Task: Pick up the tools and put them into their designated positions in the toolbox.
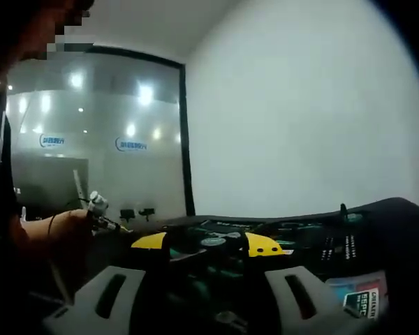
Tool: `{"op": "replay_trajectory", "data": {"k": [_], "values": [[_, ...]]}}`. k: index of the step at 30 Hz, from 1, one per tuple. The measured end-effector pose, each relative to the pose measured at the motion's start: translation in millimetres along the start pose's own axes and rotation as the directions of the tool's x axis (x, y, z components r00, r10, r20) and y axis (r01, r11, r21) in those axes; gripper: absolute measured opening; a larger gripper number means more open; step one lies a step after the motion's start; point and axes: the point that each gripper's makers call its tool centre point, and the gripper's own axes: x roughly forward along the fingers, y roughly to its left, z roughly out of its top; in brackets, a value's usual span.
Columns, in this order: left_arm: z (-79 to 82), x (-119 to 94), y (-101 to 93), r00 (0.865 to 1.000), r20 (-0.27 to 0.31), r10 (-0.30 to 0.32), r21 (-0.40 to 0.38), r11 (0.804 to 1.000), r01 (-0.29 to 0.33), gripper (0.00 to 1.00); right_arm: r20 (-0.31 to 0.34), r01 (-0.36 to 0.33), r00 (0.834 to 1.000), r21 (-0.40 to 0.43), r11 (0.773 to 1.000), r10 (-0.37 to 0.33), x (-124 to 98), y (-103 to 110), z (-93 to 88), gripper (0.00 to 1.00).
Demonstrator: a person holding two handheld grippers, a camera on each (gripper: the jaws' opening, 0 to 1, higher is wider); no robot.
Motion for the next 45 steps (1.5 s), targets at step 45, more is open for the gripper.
{"op": "replay_trajectory", "data": {"k": [45], "values": [[7.0,29,42.4,0.976,0.214,-0.049,0.358,0.933,-0.032,0.02,-0.053,-0.010,0.999,-0.071,0.997,0.006,5,7,-11.7,0.39]]}}
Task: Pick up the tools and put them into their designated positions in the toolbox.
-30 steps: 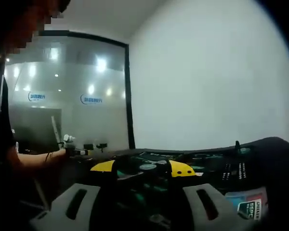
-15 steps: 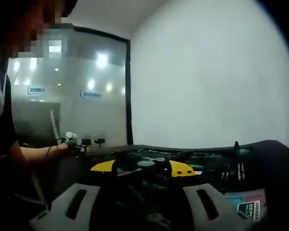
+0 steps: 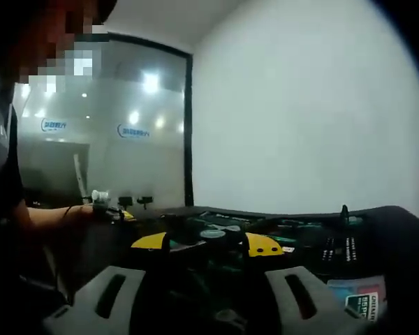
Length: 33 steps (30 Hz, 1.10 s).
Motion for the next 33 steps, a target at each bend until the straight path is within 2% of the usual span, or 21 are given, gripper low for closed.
{"op": "replay_trajectory", "data": {"k": [5,8,10,11,12,14,16,17,19,20,21,22,23,24,25,26,27,29,30,31,33], "values": [[2.9,-10,-19.1,0.993,0.015,-0.113,-0.079,0.990,0.114,0.02,0.038,-0.030,0.999,-0.046,0.998,0.032,3,14,10.9,0.39],[1.1,-15,-22.4,0.989,0.005,-0.149,-0.107,0.983,0.148,0.02,-0.021,-0.099,0.995,-0.137,0.986,0.097,9,37,0.2,0.39],[1.2,-18,-28.7,0.985,-0.001,-0.173,-0.149,0.974,0.171,0.02,-0.059,-0.096,0.994,-0.173,0.980,0.087,13,41,-6.5,0.39],[2.7,-20,-32.0,0.982,0.004,-0.186,-0.157,0.970,0.185,0.02,-0.062,-0.096,0.994,-0.163,0.982,0.087,17,46,-5.8,0.39],[3.2,-21,-36.3,0.979,0.008,-0.205,-0.160,0.966,0.203,0.02,-0.074,-0.095,0.993,-0.086,0.992,0.089,21,54,-5.8,0.38],[8.3,-25,-46.3,0.971,0.038,-0.238,-0.096,0.966,0.241,0.02,-0.057,-0.129,0.990,0.062,0.990,0.132,34,84,3.4,0.38],[10.9,-28,-52.5,0.967,0.063,-0.245,-0.066,0.966,0.249,0.02,-0.052,-0.208,0.974,0.202,0.957,0.222,51,131,8.1,0.37],[11.9,-30,-52.8,0.969,0.077,-0.236,-0.044,0.970,0.240,0.02,-0.059,-0.259,0.960,0.177,0.950,0.272,60,155,7.8,0.37],[13.8,-32,-53.6,0.974,0.094,-0.208,-0.032,0.977,0.212,0.02,-0.122,-0.298,0.946,0.029,0.954,0.300,82,192,-0.3,0.34],[15.2,-33,-54.9,0.975,0.102,-0.199,-0.041,0.978,0.204,0.02,-0.132,-0.320,0.940,-0.023,0.947,0.314,89,204,-1.6,0.29],[17.0,-35,-56.8,0.975,0.112,-0.194,-0.066,0.977,0.202,0.02,-0.120,-0.351,0.932,-0.069,0.934,0.342,104,226,-1.9,0.24],[20.4,-37,-59.1,0.971,0.135,-0.197,-0.097,0.973,0.211,0.02,-0.126,-0.353,0.930,-0.054,0.934,0.344,114,234,-4.4,0.22],[22.7,-38,-58.7,0.969,0.158,-0.191,-0.098,0.973,0.208,0.02,-0.153,-0.367,0.920,-0.006,0.930,0.362,128,246,-10.8,0.23],[21.0,-38,-58.2,0.971,0.154,-0.185,-0.086,0.976,0.200,0.03,-0.160,-0.407,0.900,0.028,0.913,0.406,140,261,-15.2,0.24],[18.7,-37,-57.4,0.973,0.141,-0.182,-0.089,0.977,0.195,0.04,-0.197,-0.449,0.870,0.063,0.891,0.452,156,280,-25.1,0.25],[11.9,-36,-56.7,0.978,0.105,-0.179,-0.101,0.977,0.189,0.04,-0.241,-0.463,0.856,0.034,0.886,0.457,169,288,-35.5,0.26],[17.6,-37,-55.4,0.974,0.139,-0.176,-0.130,0.972,0.194,0.05,-0.242,-0.490,0.849,-0.021,0.872,0.471,180,296,-40.3,0.25],[15.4,-38,-53.5,0.974,0.135,-0.183,-0.126,0.972,0.200,0.05,-0.321,-0.515,0.825,-0.086,0.853,0.466,202,308,-61.0,0.26],[14.3,-37,-51.6,0.975,0.131,-0.180,-0.146,0.969,0.198,0.05,-0.355,-0.537,0.817,-0.180,0.824,0.455,212,312,-70.9,0.26],[13.7,-36,-48.7,0.978,0.126,-0.168,-0.166,0.968,0.188,0.06,-0.396,-0.552,0.812,-0.283,0.784,0.429,221,314,-81.6,0.26],[14.7,-36,-47.8,0.979,0.129,-0.159,-0.174,0.968,0.181,0.06,-0.445,-0.565,0.815,-0.462,0.683,0.373,235,314,-98.1,0.24]]}}
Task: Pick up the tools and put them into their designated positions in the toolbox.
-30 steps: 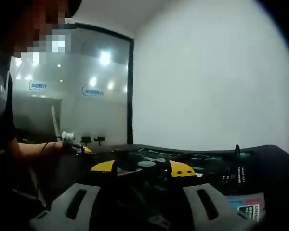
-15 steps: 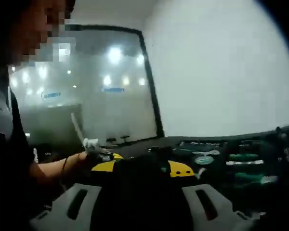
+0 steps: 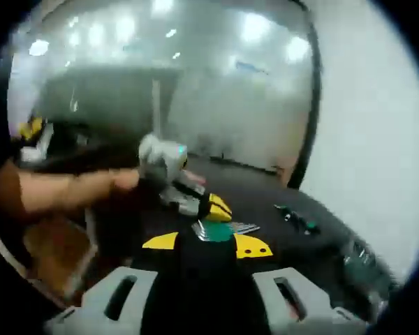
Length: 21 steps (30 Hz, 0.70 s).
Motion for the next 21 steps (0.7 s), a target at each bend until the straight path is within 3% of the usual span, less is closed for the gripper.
{"op": "replay_trajectory", "data": {"k": [2,4,6,8,14,15,17,19,20,21], "values": [[-1.2,1,-3.1,1.000,0.001,-0.014,-0.008,1.000,0.014,0.05,-0.049,-0.025,0.999,-0.094,0.995,0.021,13,2,-11.0,0.24],[-3.0,2,-9.1,0.999,-0.006,-0.033,-0.007,0.999,0.033,0.03,-0.077,-0.038,0.997,-0.258,0.965,0.018,22,-1,-14.2,0.25],[-2.0,2,-10.8,0.999,0.003,-0.035,0.005,0.999,0.035,0.03,-0.113,-0.087,0.993,-0.412,0.907,0.045,30,4,-15.6,0.24],[-2.7,1,-9.9,0.999,0.008,-0.037,0.003,0.999,0.037,0.02,-0.121,-0.101,0.992,-0.514,0.852,0.045,35,4,-15.2,0.25],[-3.3,1,-10.7,0.999,0.012,-0.036,0.002,0.999,0.036,0.02,-0.103,-0.112,0.993,-0.640,0.760,0.059,53,7,-12.5,0.24],[-3.7,2,-9.9,0.999,0.012,-0.035,0.006,0.999,0.035,0.02,-0.106,-0.129,0.991,-0.681,0.721,0.077,53,10,-13.3,0.23],[-3.6,2,-10.2,0.999,0.012,-0.039,0.008,0.999,0.039,0.02,-0.100,-0.134,0.991,-0.735,0.665,0.090,52,14,-14.9,0.21],[-3.1,2,-11.3,0.999,0.011,-0.041,0.008,0.999,0.041,0.02,-0.088,-0.133,0.990,-0.803,0.581,0.106,54,17,-14.9,0.19],[-3.1,2,-11.6,0.999,0.011,-0.041,0.007,0.999,0.041,0.02,-0.091,-0.132,0.991,-0.820,0.557,0.100,56,16,-15.6,0.19],[-3.3,2,-11.4,0.999,0.011,-0.040,0.006,0.999,0.040,0.02,-0.097,-0.126,0.992,-0.823,0.554,0.082,58,14,-16.0,0.20]]}}
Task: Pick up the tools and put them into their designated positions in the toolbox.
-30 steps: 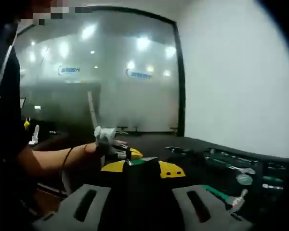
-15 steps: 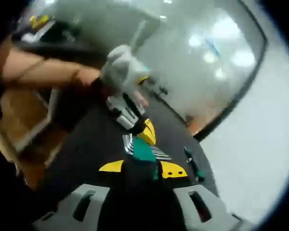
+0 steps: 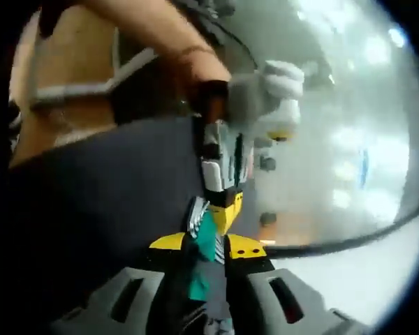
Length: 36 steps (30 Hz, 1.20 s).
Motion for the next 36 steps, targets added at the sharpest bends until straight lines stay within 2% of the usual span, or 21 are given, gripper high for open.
{"op": "replay_trajectory", "data": {"k": [2,4,5,6,7,9,10,11,12,14,18,20,23,25,27,28,30,31,32,34,36], "values": [[0.0,0,0.4,1.000,0.001,0.004,-0.002,1.000,-0.004,0.02,-0.044,0.043,0.998,-0.057,0.997,-0.046,3,-8,-5.8,0.26],[-0.1,0,0.4,1.000,0.002,0.002,0.005,1.000,-0.002,0.02,-0.033,0.152,0.987,-0.104,0.983,-0.156,4,-24,-1.2,0.35],[-0.5,0,1.6,1.000,0.001,0.001,0.000,1.000,-0.001,0.02,-0.021,0.166,0.986,-0.056,0.985,-0.167,7,-25,0.4,0.34],[-0.3,0,1.1,1.000,0.001,0.001,-0.001,1.000,-0.001,0.02,-0.013,0.149,0.989,0.028,0.988,-0.149,11,-21,-1.2,0.30],[0.0,0,0.8,1.000,0.001,0.001,0.001,1.000,-0.001,0.02,-0.021,0.115,0.993,0.034,0.993,-0.115,16,-14,-1.3,0.26],[-0.8,1,2.6,1.000,0.000,0.004,-0.003,1.000,-0.004,0.02,-0.046,0.093,0.994,-0.162,0.982,-0.102,21,-7,1.8,0.11],[-0.5,1,2.8,1.000,0.001,0.006,-0.001,1.000,-0.006,0.02,-0.054,0.069,0.995,-0.224,0.972,-0.083,22,1,1.1,0.06],[-0.5,1,2.6,1.000,0.002,0.005,0.002,1.000,-0.005,0.02,-0.027,0.115,0.992,-0.221,0.968,-0.124,24,0,2.1,0.05],[1.1,1,1.7,1.000,0.008,0.004,0.014,1.000,-0.004,0.02,-0.006,0.109,0.994,-0.198,0.974,-0.113,24,2,2.1,0.05],[1.9,1,0.9,1.000,0.011,0.003,0.027,1.000,-0.003,0.03,0.014,0.112,0.994,-0.208,0.972,-0.112,15,2,3.0,0.05],[5.8,0,7.7,1.000,0.013,0.018,-0.011,1.000,-0.018,0.10,0.070,0.161,0.986,-0.140,0.977,-0.152,-23,-9,8.1,0.05],[14.2,-1,8.7,0.999,0.044,0.020,-0.027,0.999,-0.018,0.17,0.091,0.187,0.980,-0.106,0.977,-0.178,-45,-15,7.1,0.05],[36.1,-1,12.1,0.992,0.111,0.064,-0.026,0.998,-0.062,0.21,0.101,0.228,0.970,-0.073,0.971,-0.220,-88,-26,-1.8,0.05],[58.2,-2,14.1,0.979,0.179,0.102,-0.037,0.995,-0.097,0.23,0.100,0.249,0.965,-0.065,0.966,-0.242,-114,-30,-11.7,0.05],[86.2,-1,11.9,0.953,0.273,0.132,-0.066,0.991,-0.118,0.24,0.089,0.254,0.965,-0.074,0.964,-0.247,-138,-30,-26.8,0.05],[103.4,1,-0.7,0.936,0.337,0.101,-0.094,0.993,-0.073,0.24,0.076,0.244,0.968,-0.068,0.967,-0.239,-147,-27,-36.9,0.06],[117.7,8,-25.0,0.926,0.375,0.038,-0.071,0.997,-0.013,0.24,0.016,0.218,0.976,-0.027,0.976,-0.217,-161,-20,-62.7,0.06],[119.0,13,-34.6,0.931,0.365,0.024,-0.040,0.999,-0.010,0.25,-0.015,0.216,0.976,-0.051,0.975,-0.217,-167,-19,-71.9,0.06],[119.2,18,-40.8,0.934,0.356,0.015,-0.024,1.000,-0.007,0.25,-0.002,0.222,0.975,-0.051,0.974,-0.223,-173,-17,-74.1,0.06],[121.0,30,-60.2,0.936,0.349,-0.033,0.024,0.999,0.027,0.26,0.033,0.239,0.970,0.016,0.971,-0.239,-185,-15,-78.0,0.06],[121.6,42,-73.8,0.938,0.339,-0.067,0.057,0.997,0.051,0.27,0.058,0.222,0.973,0.033,0.975,-0.224,-189,-12,-81.9,0.06]]}}
